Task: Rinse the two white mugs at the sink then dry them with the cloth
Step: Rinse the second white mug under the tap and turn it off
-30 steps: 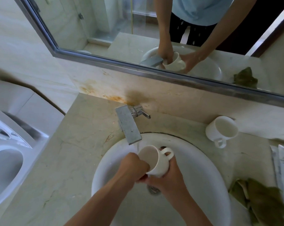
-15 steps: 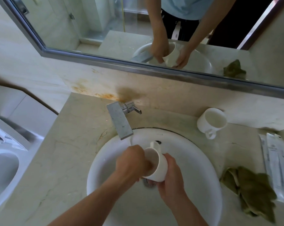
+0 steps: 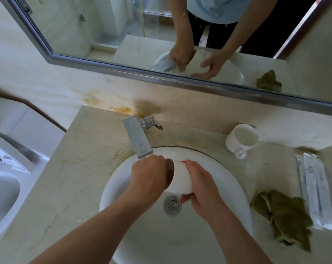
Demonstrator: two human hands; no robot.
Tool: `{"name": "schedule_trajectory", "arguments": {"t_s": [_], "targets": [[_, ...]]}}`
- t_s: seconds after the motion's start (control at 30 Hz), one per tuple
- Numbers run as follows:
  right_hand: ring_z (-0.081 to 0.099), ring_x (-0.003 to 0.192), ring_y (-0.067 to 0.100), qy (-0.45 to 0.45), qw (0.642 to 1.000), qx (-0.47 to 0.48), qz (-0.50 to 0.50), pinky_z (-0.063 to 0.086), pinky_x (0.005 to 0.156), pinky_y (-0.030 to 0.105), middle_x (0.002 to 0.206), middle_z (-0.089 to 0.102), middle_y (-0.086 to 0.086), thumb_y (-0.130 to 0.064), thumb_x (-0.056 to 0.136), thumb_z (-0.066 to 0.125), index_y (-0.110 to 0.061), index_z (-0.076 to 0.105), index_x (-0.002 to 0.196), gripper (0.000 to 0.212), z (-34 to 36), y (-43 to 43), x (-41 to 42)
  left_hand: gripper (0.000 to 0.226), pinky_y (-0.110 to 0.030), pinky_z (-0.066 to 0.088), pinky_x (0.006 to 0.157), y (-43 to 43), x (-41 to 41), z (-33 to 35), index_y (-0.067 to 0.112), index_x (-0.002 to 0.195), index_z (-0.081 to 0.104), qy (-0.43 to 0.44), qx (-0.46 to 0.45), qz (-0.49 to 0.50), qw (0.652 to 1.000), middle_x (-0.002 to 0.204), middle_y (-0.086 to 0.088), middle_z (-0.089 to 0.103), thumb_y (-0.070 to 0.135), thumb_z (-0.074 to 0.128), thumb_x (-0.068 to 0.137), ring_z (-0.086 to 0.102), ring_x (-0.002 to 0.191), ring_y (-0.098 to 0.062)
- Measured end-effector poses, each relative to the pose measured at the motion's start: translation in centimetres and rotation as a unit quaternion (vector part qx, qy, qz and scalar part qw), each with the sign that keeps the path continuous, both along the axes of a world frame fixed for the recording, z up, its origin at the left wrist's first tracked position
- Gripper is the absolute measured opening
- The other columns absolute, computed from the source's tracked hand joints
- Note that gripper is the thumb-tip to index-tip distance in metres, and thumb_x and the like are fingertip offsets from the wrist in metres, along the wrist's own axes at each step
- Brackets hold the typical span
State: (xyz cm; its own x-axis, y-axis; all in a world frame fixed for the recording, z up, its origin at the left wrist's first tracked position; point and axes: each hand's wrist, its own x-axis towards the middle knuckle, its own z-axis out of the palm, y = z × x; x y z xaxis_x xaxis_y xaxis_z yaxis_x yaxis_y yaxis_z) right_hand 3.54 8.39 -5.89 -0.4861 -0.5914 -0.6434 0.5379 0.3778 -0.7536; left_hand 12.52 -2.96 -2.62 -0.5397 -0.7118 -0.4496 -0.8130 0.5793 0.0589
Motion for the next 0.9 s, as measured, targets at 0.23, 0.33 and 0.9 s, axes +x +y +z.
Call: {"name": "schedule_trajectory", "arguments": {"t_s": [0.23, 0.33, 0.9], "targets": [[0.068, 0.072, 0.022, -0.109, 0.991, -0.079, 0.007, 0.043, 0.043, 0.029, 0.103, 0.076, 0.014, -0.045, 0.105, 0.053, -0.015, 0.075, 0.123, 0.041, -0.3, 2.2, -1.0, 0.038, -0.033, 0.049, 0.067, 0.7, -1.1, -0.5, 0.012, 0.093, 0.072, 0.079, 0.062, 0.028, 0.995, 0.082, -0.003, 0.067, 0.048, 0.061, 0.097, 0.067, 0.076, -0.025], [0.069, 0.076, 0.017, -0.06, 0.988, -0.125, -0.064, 0.047, 0.047, 0.026, 0.108, 0.072, 0.015, -0.043, 0.107, 0.05, -0.017, 0.069, 0.129, 0.039, -0.4, 2.5, -0.7, 0.036, -0.026, 0.049, 0.052, 1.5, -1.9, -0.8, 0.007, 0.075, 0.064, 0.122, 0.221, 0.191, 0.948, 0.062, -0.002, 0.063, 0.038, 0.064, 0.093, 0.063, 0.052, -0.021], [0.063, 0.055, 0.018, -0.169, 0.984, 0.049, -0.018, 0.039, 0.04, 0.025, 0.085, 0.074, 0.007, -0.042, 0.098, 0.065, -0.016, 0.075, 0.11, 0.031, 1.4, 3.3, -1.6, 0.026, -0.034, 0.047, 0.07, 2.6, -1.8, 0.5, 0.015, 0.101, 0.072, 0.076, -0.019, -0.072, 0.994, 0.096, -0.006, 0.075, 0.033, 0.053, 0.102, 0.07, 0.084, -0.028]]}}
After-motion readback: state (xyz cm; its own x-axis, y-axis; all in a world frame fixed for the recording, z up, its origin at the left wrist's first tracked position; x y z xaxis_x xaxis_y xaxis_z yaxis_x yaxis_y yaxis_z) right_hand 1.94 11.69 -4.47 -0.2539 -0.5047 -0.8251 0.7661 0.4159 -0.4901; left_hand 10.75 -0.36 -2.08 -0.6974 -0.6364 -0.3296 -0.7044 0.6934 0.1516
